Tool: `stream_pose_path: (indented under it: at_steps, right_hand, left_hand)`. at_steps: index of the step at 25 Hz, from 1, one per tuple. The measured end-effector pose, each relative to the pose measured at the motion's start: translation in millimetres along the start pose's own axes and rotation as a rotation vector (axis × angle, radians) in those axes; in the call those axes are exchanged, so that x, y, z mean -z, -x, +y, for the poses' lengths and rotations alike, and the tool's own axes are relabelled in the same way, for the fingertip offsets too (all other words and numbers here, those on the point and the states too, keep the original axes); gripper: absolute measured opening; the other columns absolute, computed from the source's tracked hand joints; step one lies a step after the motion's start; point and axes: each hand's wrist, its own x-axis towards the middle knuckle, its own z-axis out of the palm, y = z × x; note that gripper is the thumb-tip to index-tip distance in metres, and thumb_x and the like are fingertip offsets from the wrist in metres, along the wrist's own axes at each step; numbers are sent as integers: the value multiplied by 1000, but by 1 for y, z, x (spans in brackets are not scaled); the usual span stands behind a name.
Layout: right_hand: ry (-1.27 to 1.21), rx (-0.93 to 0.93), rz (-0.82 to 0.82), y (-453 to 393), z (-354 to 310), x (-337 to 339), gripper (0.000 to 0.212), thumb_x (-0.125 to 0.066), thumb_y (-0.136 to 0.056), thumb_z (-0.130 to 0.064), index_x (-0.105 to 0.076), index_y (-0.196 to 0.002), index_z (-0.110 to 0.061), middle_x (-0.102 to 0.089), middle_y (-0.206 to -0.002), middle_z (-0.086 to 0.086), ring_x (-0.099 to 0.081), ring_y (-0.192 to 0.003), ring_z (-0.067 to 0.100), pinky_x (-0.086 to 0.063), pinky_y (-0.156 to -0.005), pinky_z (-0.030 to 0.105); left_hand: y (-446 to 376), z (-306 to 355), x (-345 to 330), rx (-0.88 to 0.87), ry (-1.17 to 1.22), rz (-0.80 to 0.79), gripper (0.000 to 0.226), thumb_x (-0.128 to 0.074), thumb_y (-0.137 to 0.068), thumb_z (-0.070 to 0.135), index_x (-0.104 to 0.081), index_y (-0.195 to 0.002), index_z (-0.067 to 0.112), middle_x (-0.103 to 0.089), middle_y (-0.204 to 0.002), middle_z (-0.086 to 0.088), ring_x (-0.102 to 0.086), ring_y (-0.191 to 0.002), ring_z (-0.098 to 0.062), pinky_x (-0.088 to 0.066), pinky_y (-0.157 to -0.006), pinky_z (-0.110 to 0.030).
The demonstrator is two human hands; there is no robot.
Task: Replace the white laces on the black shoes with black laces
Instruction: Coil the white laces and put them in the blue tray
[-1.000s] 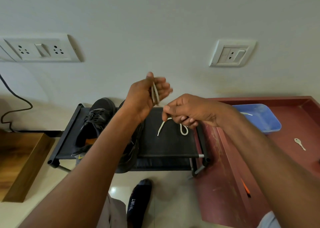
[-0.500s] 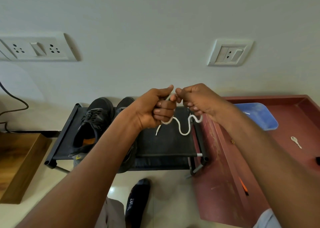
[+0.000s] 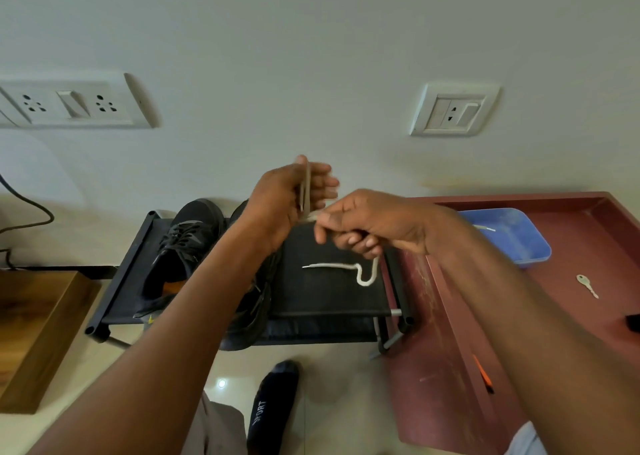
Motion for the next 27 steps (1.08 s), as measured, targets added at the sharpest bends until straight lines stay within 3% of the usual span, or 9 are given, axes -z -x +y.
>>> stream_pose_path:
  at_steps: [4, 7, 10, 13, 16, 18, 20, 24, 27]
  right_hand:
    - [-80, 116, 403, 9, 9, 21, 34, -63, -103, -39, -72, -90, -8, -40, -57, -4, -29, -47, 8, -24, -49, 23]
    - [-32, 124, 635, 6, 21, 31, 34, -68, -100, -40, -76, -90, -8, -43, -52, -7, -32, -45, 8, -26, -49, 24]
    - [111, -15, 521, -4, 22, 23, 29, -55, -108, -30, -75, -93, -17, -45, -55, -6, -33, -45, 8, -27, -48, 24]
    - [345, -162, 208, -6, 15, 5, 31, -48, -110, -25, -77, -102, -19, -52, -65, -3, -38, -48, 8, -33, -49, 25]
    - [156, -90, -76, 3, 5, -1, 32, -50, -111, -31, -74, -109, -10, -51, -66, -2, -36, -51, 8, -34, -50, 23]
    - [-77, 94, 44, 8, -2, 5, 31, -53, -109, -34, -71, -102, -9, -47, -63, -3, -32, -49, 8, -29, -47, 22]
    - [-232, 221, 357, 10, -3, 16, 33, -58, -106, -39, -70, -92, -11, -43, -59, -4, -29, -48, 8, -24, -47, 24]
    - [6, 121, 693, 4, 18, 24, 35, -62, -104, -44, -76, -87, -17, -48, -54, -9, -36, -46, 8, -29, -46, 22]
    - [382, 13, 488, -6, 15, 8, 34, -53, -109, -35, -78, -90, -23, -56, -53, -12, -48, -44, -1, -38, -55, 20]
  left_hand:
    - [9, -5, -12, 185, -427, -264, 67, -27, -111, 53, -71, -88, 8, -46, -60, -4, -39, -51, -16, -33, -53, -29]
    - [6, -9, -18, 237, -254, -368, 59, -31, -111, 54, -64, -85, 12, -29, -55, 3, -22, -46, -11, -23, -48, -24]
    - [0, -6, -19, 183, 257, -320, 45, -35, -112, 42, -60, -88, 14, -43, -58, 6, -38, -45, -8, -34, -47, -21]
    - [-3, 0, -13, 56, 624, -127, 44, -35, -113, 38, -67, -105, 8, -73, -87, -3, -73, -79, -17, -60, -74, -27]
    - [0, -2, -8, -99, -27, 94, 55, -30, -114, 40, -68, -111, 2, -78, -100, -18, -76, -94, -29, -60, -85, -38]
    - [6, -6, -13, -111, -467, 86, 65, -30, -113, 48, -73, -90, 4, -74, -78, -20, -68, -66, -29, -55, -65, -37]
    - [12, -4, -17, -17, -536, -20, 73, -30, -109, 60, -70, -76, 8, -56, -56, -11, -45, -47, -21, -38, -51, -28]
    - [6, -5, -20, 105, 36, -304, 59, -32, -110, 55, -61, -81, 13, -40, -51, 3, -28, -40, -10, -21, -45, -24]
    - [1, 2, -13, 68, 591, -327, 56, -35, -110, 52, -65, -110, 5, -71, -85, -5, -67, -70, -14, -54, -66, -23]
